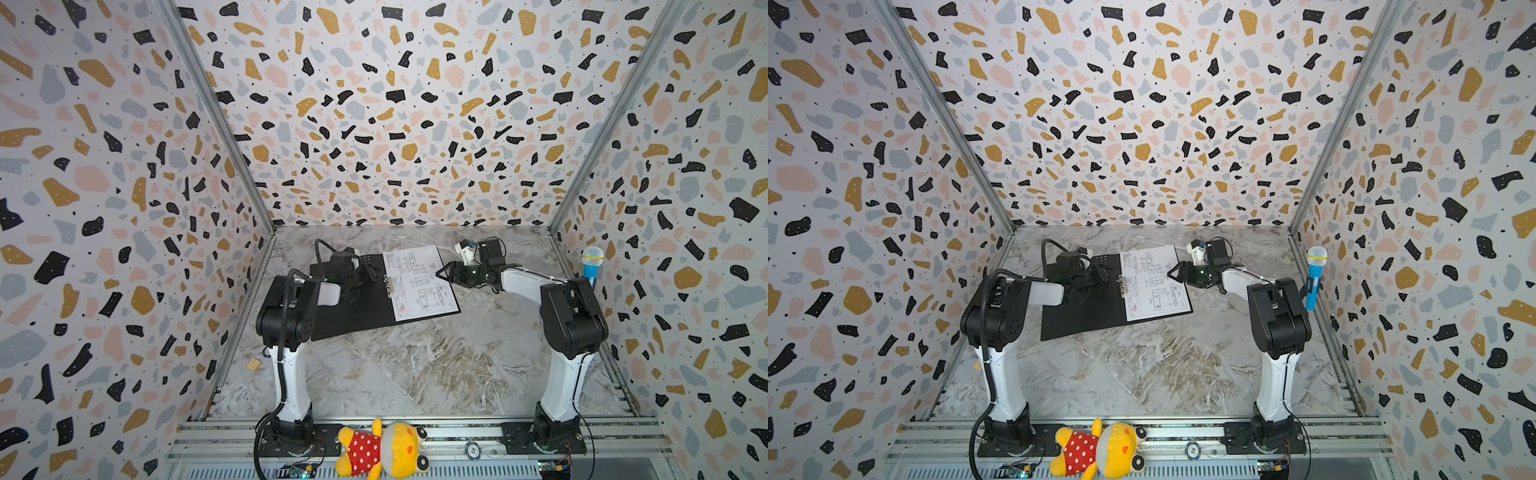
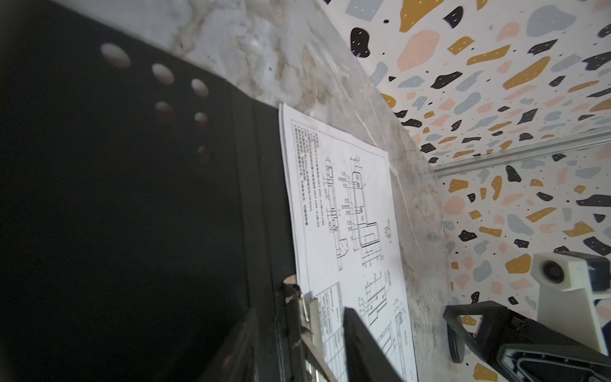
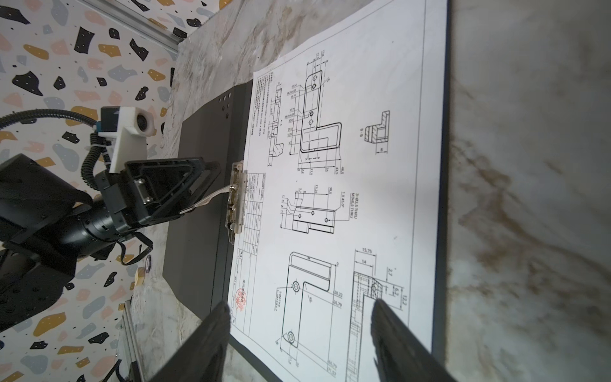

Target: Put the files into the folder

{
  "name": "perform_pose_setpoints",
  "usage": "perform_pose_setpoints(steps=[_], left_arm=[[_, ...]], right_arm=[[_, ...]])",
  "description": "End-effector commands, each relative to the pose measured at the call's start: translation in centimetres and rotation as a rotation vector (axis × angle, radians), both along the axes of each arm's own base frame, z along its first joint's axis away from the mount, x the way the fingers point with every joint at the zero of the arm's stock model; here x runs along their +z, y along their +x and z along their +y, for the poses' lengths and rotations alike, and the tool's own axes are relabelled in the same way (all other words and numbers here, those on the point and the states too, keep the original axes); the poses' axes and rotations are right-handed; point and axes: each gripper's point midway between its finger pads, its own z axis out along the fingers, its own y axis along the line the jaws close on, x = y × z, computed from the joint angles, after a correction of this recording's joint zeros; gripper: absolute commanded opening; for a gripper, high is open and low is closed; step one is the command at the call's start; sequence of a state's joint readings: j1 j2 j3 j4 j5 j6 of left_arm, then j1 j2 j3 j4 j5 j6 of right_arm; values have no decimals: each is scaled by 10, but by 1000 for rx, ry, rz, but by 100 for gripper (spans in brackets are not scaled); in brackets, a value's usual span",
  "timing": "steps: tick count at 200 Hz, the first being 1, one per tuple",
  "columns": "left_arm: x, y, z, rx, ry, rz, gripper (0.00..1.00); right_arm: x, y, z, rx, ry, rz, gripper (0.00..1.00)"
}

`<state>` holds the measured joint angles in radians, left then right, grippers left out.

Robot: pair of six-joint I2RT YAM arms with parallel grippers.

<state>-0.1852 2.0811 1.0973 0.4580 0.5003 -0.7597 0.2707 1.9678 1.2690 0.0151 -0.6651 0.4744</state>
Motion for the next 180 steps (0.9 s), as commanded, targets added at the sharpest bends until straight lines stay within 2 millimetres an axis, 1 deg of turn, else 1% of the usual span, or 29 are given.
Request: perform_pose_setpoints(steps=[1, 23, 69, 83, 130, 145, 162, 180], left_arm=[[-3, 7, 1, -9, 42, -11, 33], [-7, 8, -2, -17, 55, -2, 30], [-7, 8, -14, -48, 52, -4, 28], [-10, 6, -17, -59, 60, 6, 27], [-16, 1, -20, -67, 65, 17, 24], [-17, 2, -21, -67, 63, 22, 21], [-19, 3, -23, -69, 65, 26, 21], [-25, 1, -22, -71, 82, 40, 17]], right_arm=[[16, 6, 1, 1, 6, -30, 68], [15, 6, 1, 0, 1, -29, 68], [13, 7, 1, 0, -1, -22, 68], [11, 7, 1, 0, -3, -20, 68], [10, 7, 1, 0, -4, -17, 68], [11, 8, 1, -1, -3, -18, 68], [11, 8, 0, -1, -5, -17, 69], [11, 7, 0, 0, -8, -17, 68]])
